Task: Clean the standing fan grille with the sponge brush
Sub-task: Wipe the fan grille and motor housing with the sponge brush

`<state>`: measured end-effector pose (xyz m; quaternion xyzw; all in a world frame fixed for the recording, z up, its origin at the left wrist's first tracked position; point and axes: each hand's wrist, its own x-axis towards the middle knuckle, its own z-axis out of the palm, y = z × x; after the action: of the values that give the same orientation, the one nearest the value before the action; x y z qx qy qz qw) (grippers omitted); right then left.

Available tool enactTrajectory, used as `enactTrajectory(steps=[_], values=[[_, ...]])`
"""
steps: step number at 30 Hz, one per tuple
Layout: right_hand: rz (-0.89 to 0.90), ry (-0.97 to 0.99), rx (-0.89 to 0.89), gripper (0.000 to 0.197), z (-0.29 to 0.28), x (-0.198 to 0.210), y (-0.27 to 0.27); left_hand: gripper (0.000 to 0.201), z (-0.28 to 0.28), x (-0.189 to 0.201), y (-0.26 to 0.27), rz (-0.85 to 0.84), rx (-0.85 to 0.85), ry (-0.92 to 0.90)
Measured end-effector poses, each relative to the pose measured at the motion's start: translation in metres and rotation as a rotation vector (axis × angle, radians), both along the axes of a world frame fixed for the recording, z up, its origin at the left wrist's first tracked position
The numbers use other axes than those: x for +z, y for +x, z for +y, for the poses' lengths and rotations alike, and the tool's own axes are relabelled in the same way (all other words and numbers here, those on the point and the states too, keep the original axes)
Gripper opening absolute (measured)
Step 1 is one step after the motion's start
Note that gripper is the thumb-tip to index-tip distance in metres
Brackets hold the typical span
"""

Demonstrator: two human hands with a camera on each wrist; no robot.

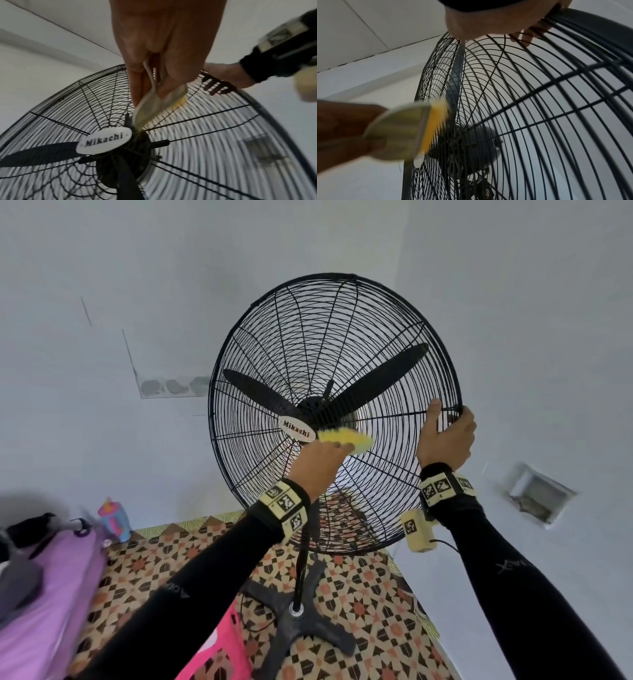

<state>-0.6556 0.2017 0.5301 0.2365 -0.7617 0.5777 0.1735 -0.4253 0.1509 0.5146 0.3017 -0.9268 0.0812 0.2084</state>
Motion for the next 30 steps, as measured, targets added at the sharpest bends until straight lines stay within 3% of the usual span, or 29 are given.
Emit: enactTrajectory(steps=[3,7,12,17,20,22,27,30], values=[[0.022,0.02,0.008,0.081,0.003,-0.002,-0.001,0.054,0.005,-0.001,0.004,-0.034,-0.013,-0.025],[0.05,0.027,0.013,0.08,0.003,-0.003,0.004,0.06,-0.009,0.021,0.004,0.11,0.029,-0.069],[0.032,0.043,0.011,0.08,0.004,-0.001,0.003,0.055,0.01,-0.012,0.011,-0.032,-0.033,0.027],[0.037,0.047,0.012,0.081,0.005,-0.001,0.009,0.056,-0.009,0.027,0.006,0.069,0.018,-0.092],[0.03,0.058,0.024,0.082,0.006,0.001,0.006,0.061,0.004,0.012,0.004,-0.031,-0.008,-0.014],[0.034,0.073,0.037,0.082,0.009,0.0,0.004,0.065,0.009,-0.002,0.007,-0.013,-0.021,0.074],[0.05,0.066,0.055,0.081,0.011,-0.001,0.01,0.07,-0.006,-0.002,0.015,0.1,0.192,0.078],[0.041,0.07,0.055,0.08,0.012,0.001,0.012,0.065,-0.005,0.009,0.021,0.094,0.202,0.08]])
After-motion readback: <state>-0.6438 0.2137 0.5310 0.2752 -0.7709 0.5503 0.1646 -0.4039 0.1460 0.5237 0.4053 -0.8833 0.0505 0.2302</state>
